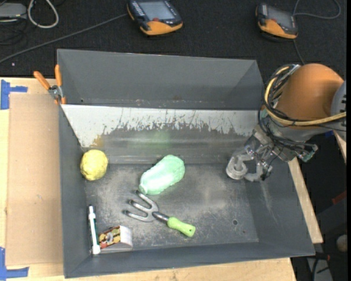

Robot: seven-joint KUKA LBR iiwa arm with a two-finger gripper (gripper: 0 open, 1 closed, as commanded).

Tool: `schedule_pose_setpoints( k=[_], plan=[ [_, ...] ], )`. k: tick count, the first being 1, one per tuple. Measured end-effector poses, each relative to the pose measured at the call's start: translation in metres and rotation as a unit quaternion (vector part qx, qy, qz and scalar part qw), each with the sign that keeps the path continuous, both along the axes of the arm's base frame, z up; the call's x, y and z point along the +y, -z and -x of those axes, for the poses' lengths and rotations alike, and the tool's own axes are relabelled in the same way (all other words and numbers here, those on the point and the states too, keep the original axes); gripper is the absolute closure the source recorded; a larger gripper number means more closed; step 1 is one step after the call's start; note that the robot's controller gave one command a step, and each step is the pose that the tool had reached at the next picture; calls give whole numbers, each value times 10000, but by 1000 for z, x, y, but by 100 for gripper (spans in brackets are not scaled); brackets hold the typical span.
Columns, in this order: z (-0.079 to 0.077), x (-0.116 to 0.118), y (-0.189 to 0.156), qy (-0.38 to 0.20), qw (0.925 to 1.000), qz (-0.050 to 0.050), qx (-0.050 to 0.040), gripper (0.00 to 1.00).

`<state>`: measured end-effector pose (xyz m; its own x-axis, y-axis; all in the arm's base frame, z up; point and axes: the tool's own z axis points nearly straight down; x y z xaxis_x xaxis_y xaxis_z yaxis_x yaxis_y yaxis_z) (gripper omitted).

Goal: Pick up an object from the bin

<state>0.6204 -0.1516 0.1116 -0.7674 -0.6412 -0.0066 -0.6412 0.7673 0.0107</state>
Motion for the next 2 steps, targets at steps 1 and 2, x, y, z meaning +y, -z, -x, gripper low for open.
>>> schedule_pose_setpoints(
  k=[1,2],
  plan=[
    [0,1,-60,12,10000,-5,2,100],
    [-2,1,-82,20,10000,4,-40,100]
  ],
)
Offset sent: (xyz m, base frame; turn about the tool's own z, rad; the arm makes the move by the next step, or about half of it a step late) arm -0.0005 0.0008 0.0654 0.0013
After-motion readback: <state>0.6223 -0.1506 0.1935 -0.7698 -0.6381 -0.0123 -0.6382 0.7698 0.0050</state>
